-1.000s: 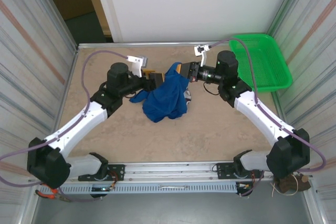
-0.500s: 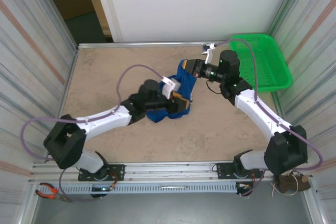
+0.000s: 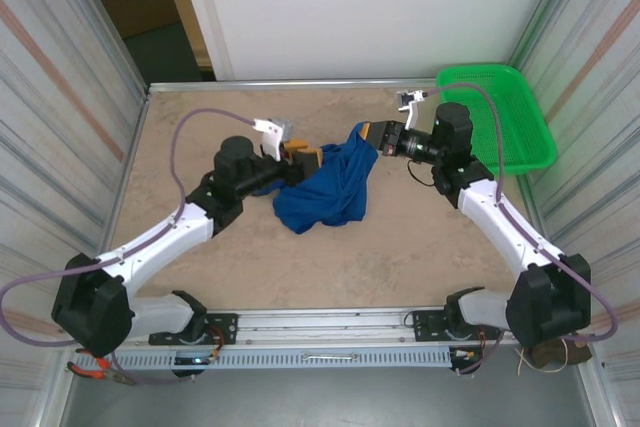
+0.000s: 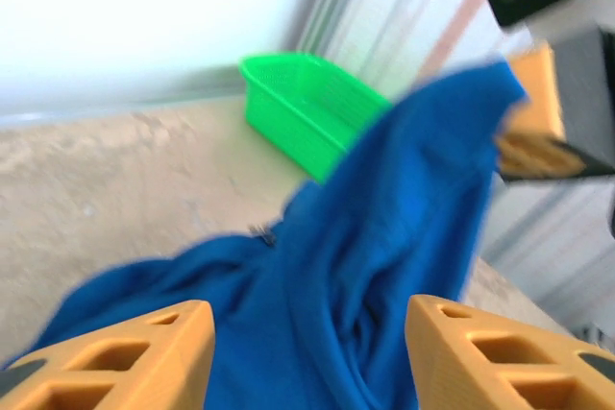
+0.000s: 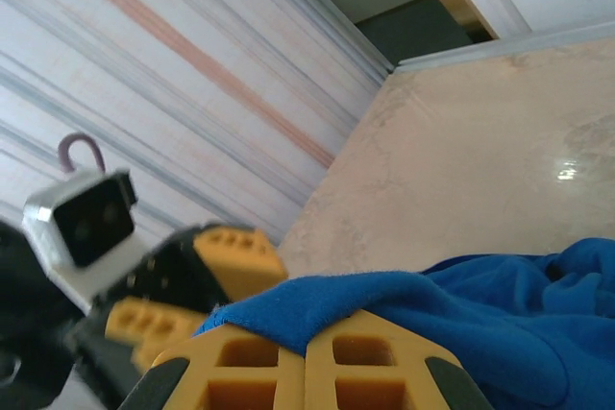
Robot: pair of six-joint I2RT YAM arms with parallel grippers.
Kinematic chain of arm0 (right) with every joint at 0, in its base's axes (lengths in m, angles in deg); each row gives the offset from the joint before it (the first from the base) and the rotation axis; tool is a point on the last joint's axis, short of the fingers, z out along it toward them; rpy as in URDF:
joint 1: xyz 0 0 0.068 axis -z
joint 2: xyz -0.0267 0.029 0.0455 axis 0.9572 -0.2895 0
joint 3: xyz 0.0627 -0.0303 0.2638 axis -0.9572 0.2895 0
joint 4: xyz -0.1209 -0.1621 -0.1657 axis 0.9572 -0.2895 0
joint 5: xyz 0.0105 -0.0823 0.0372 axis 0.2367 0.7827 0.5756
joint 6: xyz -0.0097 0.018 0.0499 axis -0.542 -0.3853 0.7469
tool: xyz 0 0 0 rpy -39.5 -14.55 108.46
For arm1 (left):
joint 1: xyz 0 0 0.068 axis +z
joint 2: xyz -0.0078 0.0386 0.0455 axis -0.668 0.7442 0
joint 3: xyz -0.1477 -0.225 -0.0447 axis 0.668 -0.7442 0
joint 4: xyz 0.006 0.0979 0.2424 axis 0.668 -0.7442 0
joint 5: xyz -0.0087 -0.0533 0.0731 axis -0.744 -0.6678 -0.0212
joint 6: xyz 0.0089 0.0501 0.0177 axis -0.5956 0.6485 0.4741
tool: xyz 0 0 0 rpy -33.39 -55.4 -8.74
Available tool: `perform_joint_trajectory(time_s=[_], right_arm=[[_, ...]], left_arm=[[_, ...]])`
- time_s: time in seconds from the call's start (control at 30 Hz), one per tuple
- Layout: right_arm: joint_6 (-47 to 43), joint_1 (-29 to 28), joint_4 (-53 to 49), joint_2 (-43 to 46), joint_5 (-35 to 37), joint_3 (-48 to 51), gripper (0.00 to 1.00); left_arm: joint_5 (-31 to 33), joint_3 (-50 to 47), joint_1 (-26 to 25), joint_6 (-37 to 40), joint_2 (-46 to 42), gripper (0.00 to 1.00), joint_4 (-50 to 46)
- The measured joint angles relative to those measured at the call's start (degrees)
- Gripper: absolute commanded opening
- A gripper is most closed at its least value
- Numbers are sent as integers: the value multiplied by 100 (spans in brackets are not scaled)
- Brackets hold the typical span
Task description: Fold the inside-out t-shirt
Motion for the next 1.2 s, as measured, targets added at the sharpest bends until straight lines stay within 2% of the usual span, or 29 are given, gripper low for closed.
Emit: perform_joint_trajectory(time_s=[0.3,0.47,0.73,0.8,0.87,0.97,1.2], right_arm=[[2,-4,2,15,-87,39,0],[2,-11,0,15,-85,42,0],[2,-15,-2,15,-81,44,0],[2,-15,-2,15,-81,44,0],[2,-15,-2,15,-81,44,0],[2,-15,-2,17,-46,44,0],[-140,15,-210,13,234,44,0]], left_arm=[[-654,520,-81,221,688,51,-7],[-841,629,-260,280,992,51,-11],[-1099,1027,-278,334,1473,46,-9],[-1117,1097,-278,369,1576,41,-9],[-1145,1169,-278,407,1681,31,-35],[-1211,1322,-278,466,1840,2,-96],[-1615,1766,-81,380,1775,0,-616]])
